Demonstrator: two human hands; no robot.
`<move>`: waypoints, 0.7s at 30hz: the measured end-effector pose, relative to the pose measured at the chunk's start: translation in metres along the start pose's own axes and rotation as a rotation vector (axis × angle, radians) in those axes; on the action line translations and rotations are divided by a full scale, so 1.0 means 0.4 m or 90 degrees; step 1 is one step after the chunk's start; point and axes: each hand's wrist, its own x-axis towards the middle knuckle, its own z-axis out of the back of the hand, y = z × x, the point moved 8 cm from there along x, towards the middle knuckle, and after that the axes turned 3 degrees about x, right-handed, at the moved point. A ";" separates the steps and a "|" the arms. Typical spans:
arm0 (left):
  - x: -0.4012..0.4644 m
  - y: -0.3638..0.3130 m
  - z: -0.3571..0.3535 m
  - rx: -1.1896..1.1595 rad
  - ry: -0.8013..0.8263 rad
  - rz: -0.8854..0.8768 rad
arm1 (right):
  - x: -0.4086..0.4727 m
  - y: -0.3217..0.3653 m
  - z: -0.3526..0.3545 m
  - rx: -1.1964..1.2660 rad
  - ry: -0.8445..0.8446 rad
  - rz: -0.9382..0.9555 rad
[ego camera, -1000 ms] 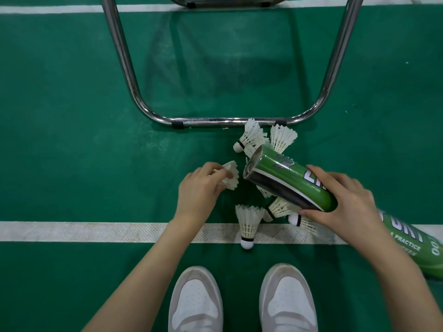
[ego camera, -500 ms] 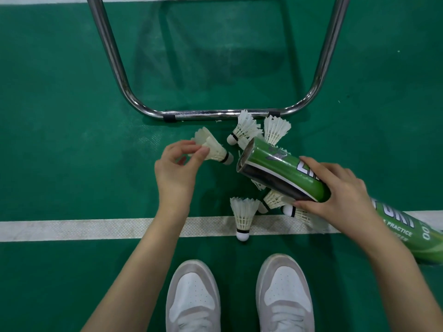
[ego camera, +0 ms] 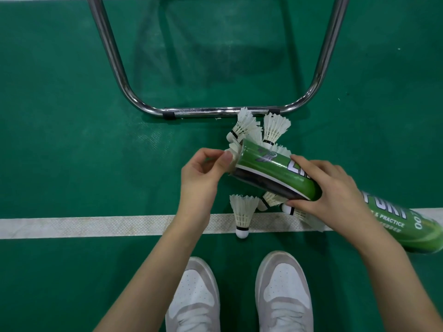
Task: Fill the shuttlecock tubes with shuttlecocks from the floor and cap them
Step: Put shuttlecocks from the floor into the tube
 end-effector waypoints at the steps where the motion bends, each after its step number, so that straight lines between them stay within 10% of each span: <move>1: -0.003 -0.002 -0.005 0.011 0.007 -0.007 | 0.000 0.001 0.000 -0.003 0.000 0.001; 21: -0.034 0.024 -0.060 0.193 0.150 -0.050 | -0.001 0.042 -0.010 -0.023 0.006 0.038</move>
